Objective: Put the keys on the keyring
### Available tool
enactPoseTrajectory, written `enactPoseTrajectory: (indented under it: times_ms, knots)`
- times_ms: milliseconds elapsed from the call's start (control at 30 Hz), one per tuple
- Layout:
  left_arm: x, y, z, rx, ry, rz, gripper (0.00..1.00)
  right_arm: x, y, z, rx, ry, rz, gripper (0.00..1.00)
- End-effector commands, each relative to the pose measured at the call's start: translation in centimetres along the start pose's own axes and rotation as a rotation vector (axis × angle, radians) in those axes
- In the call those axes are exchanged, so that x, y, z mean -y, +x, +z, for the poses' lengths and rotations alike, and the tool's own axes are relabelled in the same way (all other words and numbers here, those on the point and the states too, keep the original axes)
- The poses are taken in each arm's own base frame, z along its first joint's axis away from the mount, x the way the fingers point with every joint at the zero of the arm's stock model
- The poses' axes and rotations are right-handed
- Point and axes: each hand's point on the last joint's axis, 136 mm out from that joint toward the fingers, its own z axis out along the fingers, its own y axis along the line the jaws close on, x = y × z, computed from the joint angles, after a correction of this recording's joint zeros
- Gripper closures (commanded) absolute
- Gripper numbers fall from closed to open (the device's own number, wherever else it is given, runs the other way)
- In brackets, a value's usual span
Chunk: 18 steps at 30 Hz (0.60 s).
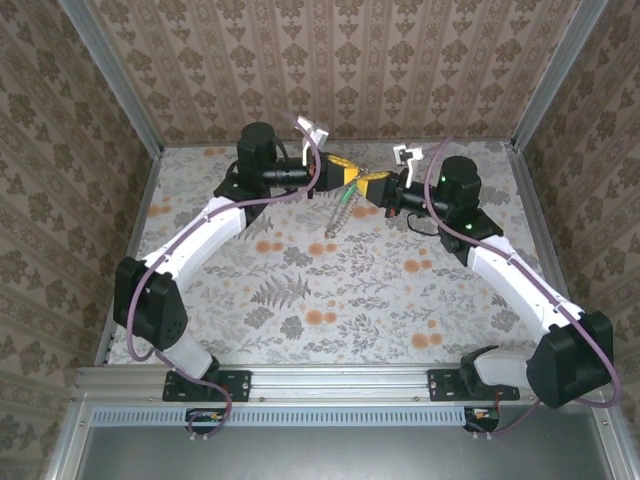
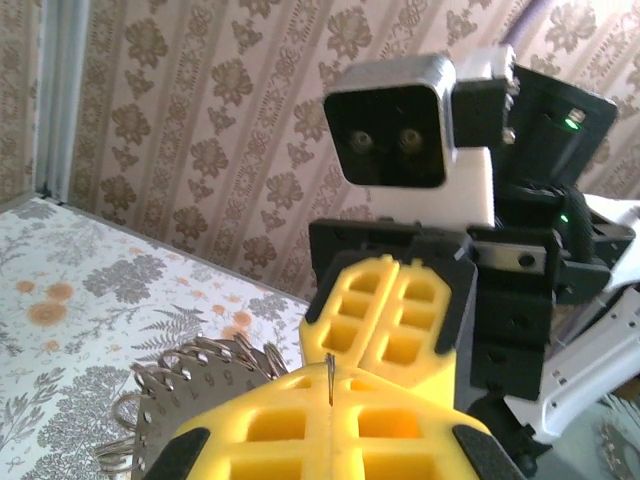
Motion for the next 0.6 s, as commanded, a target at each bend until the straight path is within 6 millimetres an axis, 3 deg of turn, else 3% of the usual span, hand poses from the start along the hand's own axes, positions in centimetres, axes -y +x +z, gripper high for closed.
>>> enactPoseTrajectory:
  times_ms: [0,133,233,333,567]
  knots:
    - [2.3,-4.0,-0.4,0.140,-0.038,0.099,1.00,-1.7,0.3,0.9,0.001,0.011,-0.050,1.00]
    - [2.2,-3.7,0.0,0.153,-0.029,0.073,1.00,-2.6,0.9,2.3,-0.043,-0.006,-0.059,1.00]
    - [2.0,-3.4,0.1,0.155,-0.034,0.061,1.00,-2.6,0.9,2.2,-0.046,-0.012,-0.057,0.74]
    - [1.8,-3.2,-0.1,0.159,-0.052,0.055,1.00,-1.8,-0.1,0.3,0.010,0.010,-0.036,0.64]
    - [1.2,-3.2,-0.8,0.174,-0.066,0.048,1.00,-0.4,-3.0,-5.4,0.175,0.043,0.041,0.62]
